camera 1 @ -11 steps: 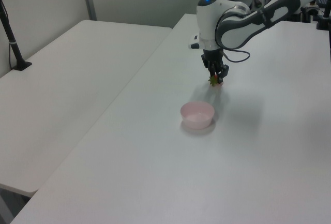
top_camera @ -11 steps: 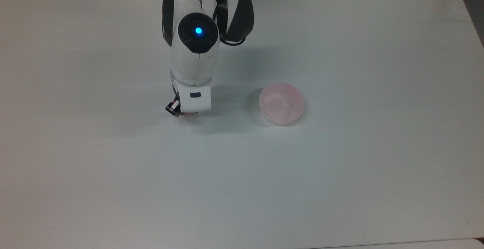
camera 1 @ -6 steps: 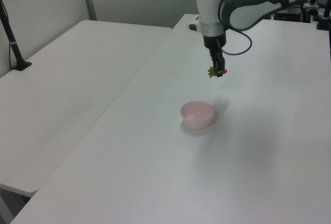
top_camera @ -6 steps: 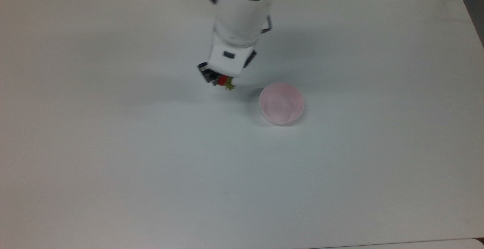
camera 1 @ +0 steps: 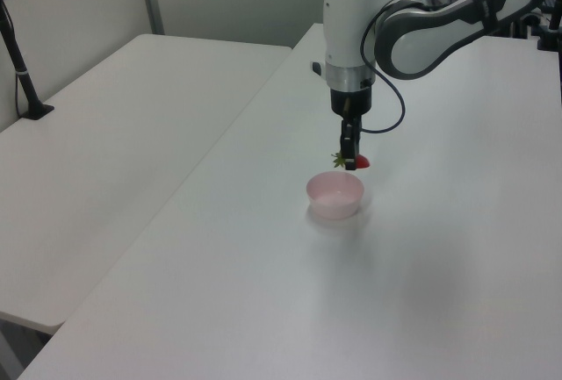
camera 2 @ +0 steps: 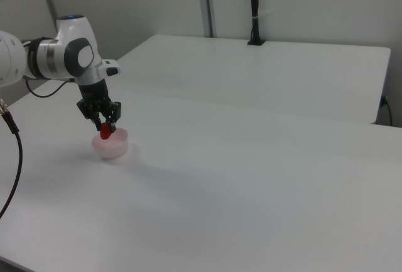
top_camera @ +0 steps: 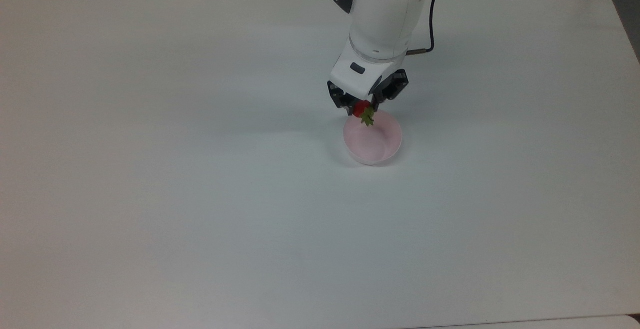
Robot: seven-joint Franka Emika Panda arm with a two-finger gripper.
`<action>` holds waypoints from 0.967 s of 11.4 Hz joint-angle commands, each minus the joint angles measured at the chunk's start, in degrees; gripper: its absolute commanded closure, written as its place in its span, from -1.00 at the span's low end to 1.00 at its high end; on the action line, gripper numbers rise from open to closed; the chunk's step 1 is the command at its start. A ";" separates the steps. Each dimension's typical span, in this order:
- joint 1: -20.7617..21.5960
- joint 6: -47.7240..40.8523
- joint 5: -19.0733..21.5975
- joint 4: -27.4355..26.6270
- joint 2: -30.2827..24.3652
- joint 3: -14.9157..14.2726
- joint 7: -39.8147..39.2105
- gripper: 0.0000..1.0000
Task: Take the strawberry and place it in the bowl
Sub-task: 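Lower the strawberry into the pink bowl and open the gripper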
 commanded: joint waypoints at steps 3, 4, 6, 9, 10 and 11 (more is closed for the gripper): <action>1.28 8.93 1.74 -0.11 3.74 -0.64 4.18 0.50; 1.20 10.51 1.83 -0.20 4.36 -0.64 4.18 0.45; 1.29 12.45 1.66 -0.11 5.85 -0.64 6.36 0.42; 1.29 12.81 1.04 -0.20 6.47 -0.64 6.12 0.23; 0.94 12.46 1.21 -0.20 6.21 -0.64 6.20 -0.33; 0.76 12.11 1.48 -0.20 5.60 -0.64 6.21 -0.76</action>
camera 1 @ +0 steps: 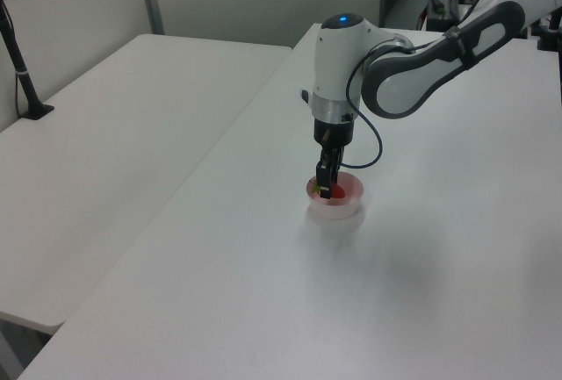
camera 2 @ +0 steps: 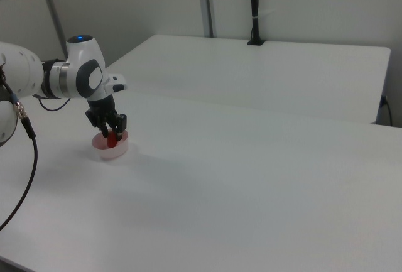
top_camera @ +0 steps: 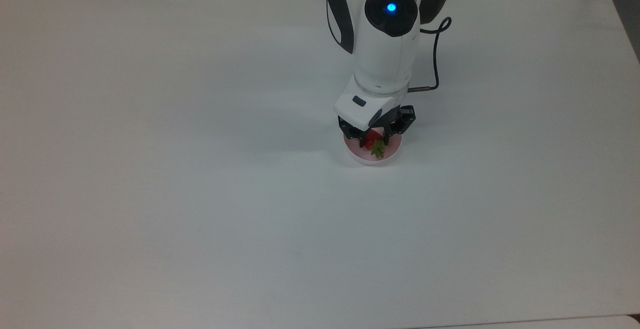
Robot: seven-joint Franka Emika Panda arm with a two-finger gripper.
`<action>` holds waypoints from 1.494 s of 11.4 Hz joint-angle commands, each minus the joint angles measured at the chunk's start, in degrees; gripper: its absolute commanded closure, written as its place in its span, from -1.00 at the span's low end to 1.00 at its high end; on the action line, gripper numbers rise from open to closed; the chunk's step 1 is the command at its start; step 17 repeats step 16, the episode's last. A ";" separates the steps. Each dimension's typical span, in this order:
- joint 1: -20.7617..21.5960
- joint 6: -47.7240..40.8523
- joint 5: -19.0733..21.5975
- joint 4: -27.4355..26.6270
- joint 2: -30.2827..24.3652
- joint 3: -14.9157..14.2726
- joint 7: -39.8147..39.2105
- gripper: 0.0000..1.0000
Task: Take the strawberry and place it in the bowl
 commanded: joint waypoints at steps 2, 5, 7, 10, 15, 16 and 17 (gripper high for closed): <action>0.18 -1.71 0.86 -0.20 -3.22 -0.57 0.58 -1.00; -0.96 -10.57 0.77 -0.20 -8.48 -0.65 -2.14 -1.00; -1.58 -17.86 0.68 -0.20 -13.92 -1.44 -2.76 -1.00; -3.08 -30.87 -0.11 -0.29 -23.15 -4.68 -4.59 -1.00; -5.62 -37.41 0.33 -0.20 -29.51 -7.69 -8.04 -1.00; -5.88 -37.41 0.16 -0.20 -29.51 -8.03 -8.30 -1.00; -5.88 -37.41 0.16 -0.20 -29.51 -8.03 -8.30 -1.00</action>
